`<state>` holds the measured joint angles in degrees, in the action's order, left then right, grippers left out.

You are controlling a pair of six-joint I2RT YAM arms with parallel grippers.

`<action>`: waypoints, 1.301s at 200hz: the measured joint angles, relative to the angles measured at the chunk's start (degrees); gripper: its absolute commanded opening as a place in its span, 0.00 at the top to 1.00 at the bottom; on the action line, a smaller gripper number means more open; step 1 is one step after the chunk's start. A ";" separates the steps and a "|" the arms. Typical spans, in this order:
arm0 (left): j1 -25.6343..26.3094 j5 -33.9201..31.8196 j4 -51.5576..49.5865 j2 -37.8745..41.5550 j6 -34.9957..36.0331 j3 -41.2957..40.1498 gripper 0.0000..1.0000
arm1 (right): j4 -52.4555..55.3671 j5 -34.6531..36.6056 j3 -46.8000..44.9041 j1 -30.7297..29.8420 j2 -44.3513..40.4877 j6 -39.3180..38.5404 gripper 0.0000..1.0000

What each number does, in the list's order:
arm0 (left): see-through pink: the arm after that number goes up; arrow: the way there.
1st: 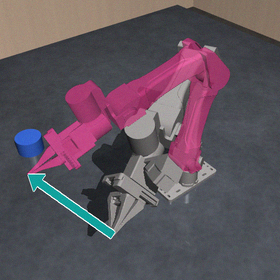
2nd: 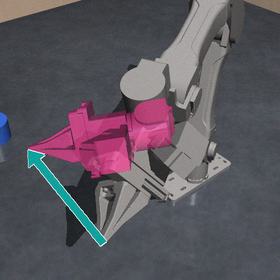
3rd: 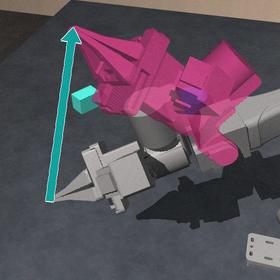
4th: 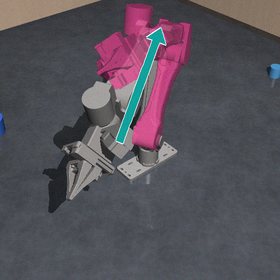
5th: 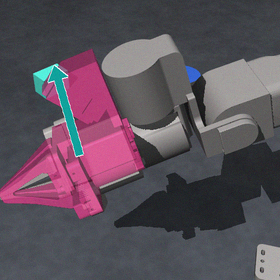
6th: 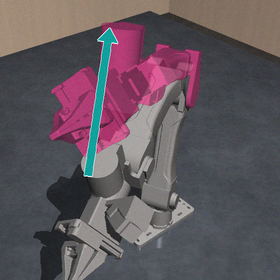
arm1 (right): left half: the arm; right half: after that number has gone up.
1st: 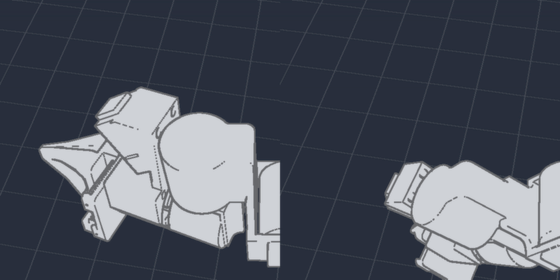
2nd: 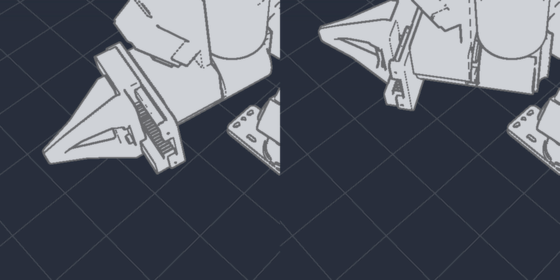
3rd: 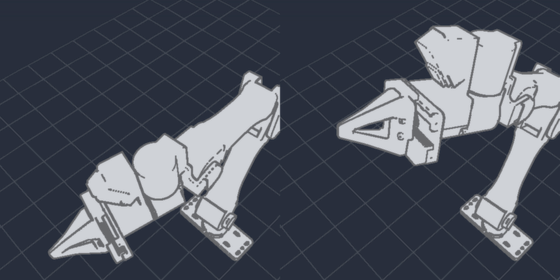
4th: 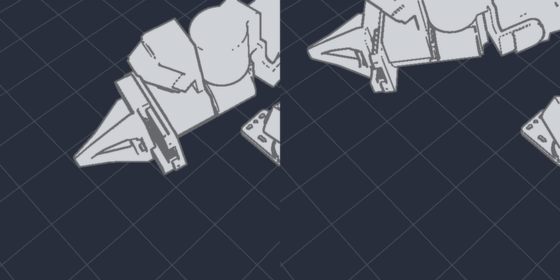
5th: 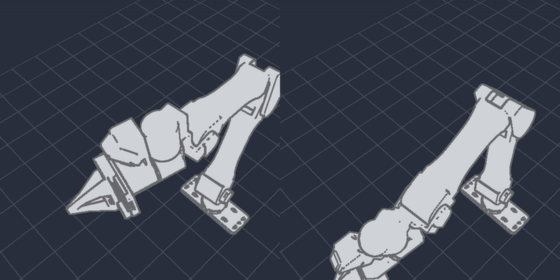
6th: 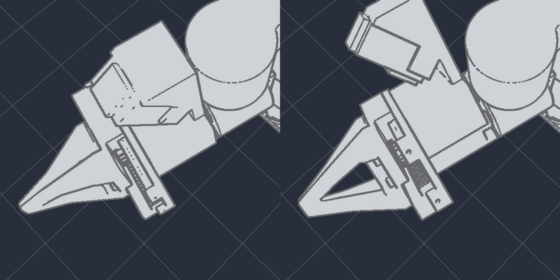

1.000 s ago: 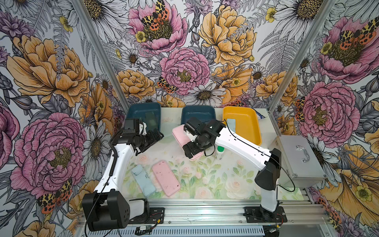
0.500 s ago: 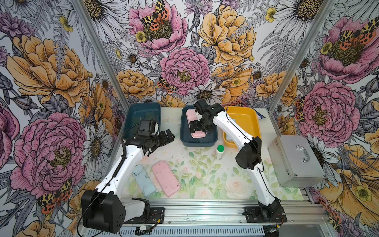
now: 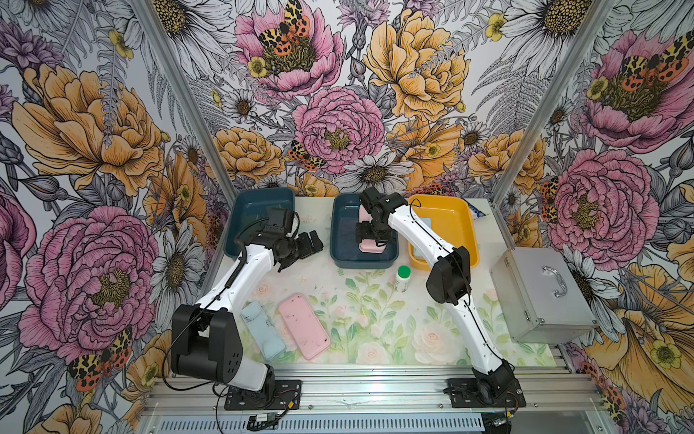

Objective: Place the pencil cases by color into the storage box
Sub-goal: Place the pencil case at the storage box.

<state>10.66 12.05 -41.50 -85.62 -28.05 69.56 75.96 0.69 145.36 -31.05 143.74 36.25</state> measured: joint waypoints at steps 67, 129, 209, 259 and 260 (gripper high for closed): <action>-0.02 0.85 0.02 -3.56 1.25 2.54 0.01 | -1.29 2.86 0.11 2.36 5.07 1.31 0.31; -0.07 1.88 0.00 -4.07 1.57 2.56 0.01 | -1.44 3.23 0.11 2.38 7.10 1.27 0.16; -0.98 1.55 0.07 -4.11 1.29 1.81 0.01 | -3.56 3.26 0.39 2.38 7.08 0.81 0.01; -2.01 1.22 -0.17 -4.11 0.59 -1.92 0.01 | -3.96 4.55 -0.61 2.10 3.26 -0.28 0.00; -2.01 1.22 -0.20 -4.11 0.55 -1.99 0.01 | -3.96 4.55 -0.63 2.08 3.15 -0.28 0.00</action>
<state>8.64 13.28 -41.69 -89.73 -27.51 67.57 72.01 5.23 144.73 -28.97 146.89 35.97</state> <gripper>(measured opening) 0.987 0.995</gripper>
